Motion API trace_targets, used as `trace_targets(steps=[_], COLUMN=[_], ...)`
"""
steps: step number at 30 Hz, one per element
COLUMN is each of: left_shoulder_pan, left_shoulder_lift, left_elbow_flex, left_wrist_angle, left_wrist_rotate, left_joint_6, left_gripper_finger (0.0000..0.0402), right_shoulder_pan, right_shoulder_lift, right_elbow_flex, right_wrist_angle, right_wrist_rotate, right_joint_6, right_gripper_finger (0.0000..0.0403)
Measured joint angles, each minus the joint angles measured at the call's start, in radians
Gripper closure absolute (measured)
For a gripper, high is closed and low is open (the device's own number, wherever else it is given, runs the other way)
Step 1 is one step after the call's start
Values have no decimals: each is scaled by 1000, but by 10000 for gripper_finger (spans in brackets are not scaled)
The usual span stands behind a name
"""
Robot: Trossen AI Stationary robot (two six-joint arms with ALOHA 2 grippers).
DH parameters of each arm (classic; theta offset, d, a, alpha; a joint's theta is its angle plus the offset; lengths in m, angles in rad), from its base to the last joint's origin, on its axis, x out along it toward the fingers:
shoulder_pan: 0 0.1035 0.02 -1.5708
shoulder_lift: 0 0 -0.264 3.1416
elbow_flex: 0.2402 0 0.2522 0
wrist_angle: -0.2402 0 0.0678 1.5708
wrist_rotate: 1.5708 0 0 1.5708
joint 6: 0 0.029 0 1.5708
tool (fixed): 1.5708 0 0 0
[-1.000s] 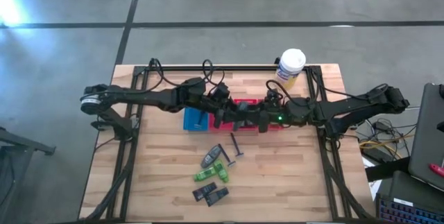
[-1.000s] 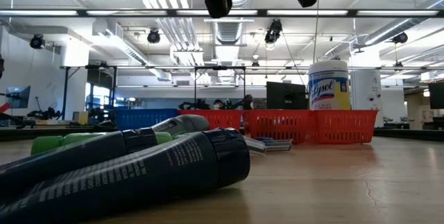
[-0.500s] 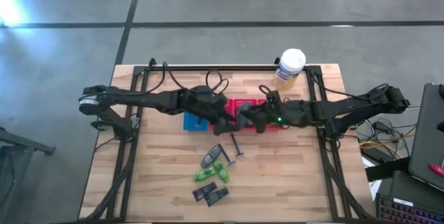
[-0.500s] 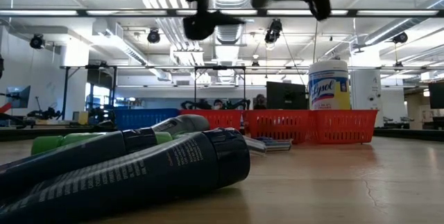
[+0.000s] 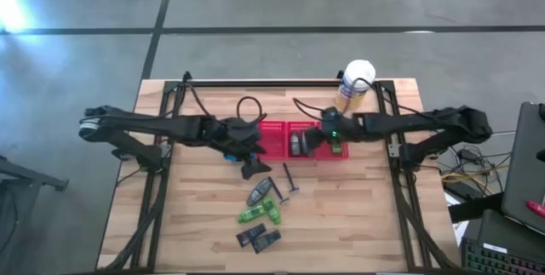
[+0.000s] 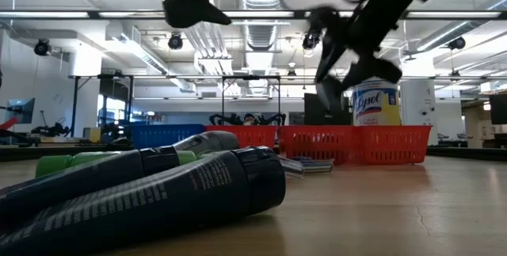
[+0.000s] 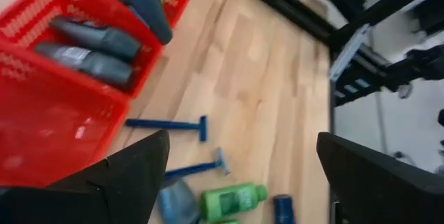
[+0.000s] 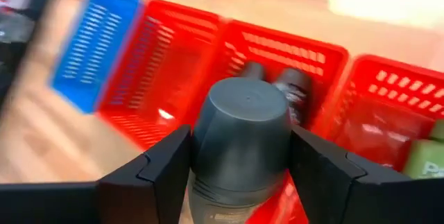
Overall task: Pick & Place Travel size toiletries
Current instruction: Put the gray deodorant into the middle red bin
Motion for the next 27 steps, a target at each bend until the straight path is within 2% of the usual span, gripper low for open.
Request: trace_targets(steps=[4,8,13,20,27], left_shoulder_pan=[-27,-50,-71,-80,-80], left_shoulder_lift=[-37,-46,-52,-52,-68], left_elbow_flex=[-1,-13,-56,-115,-131], left_wrist_angle=[-73,-83,-75,-61,-60], left_wrist_rotate=[-44,-90,-100,-97,-96], left_joint_6=[-7,-20,-40,-55,-55], left_gripper_finger=[32,32,32,32,32], right_shoulder_pan=[-65,-78,-81,-80,-70], right_shoulder_lift=[105,173,211,196,184], right_elbow_flex=[19,36,73,143,206], right_wrist_angle=[-1,-5,-37,-109,-241], right_wrist_rotate=[-116,-133,-105,-50,-56], right_joint_6=[-17,-26,-27,-84,-87], right_gripper_finger=[189,180,153,103,52])
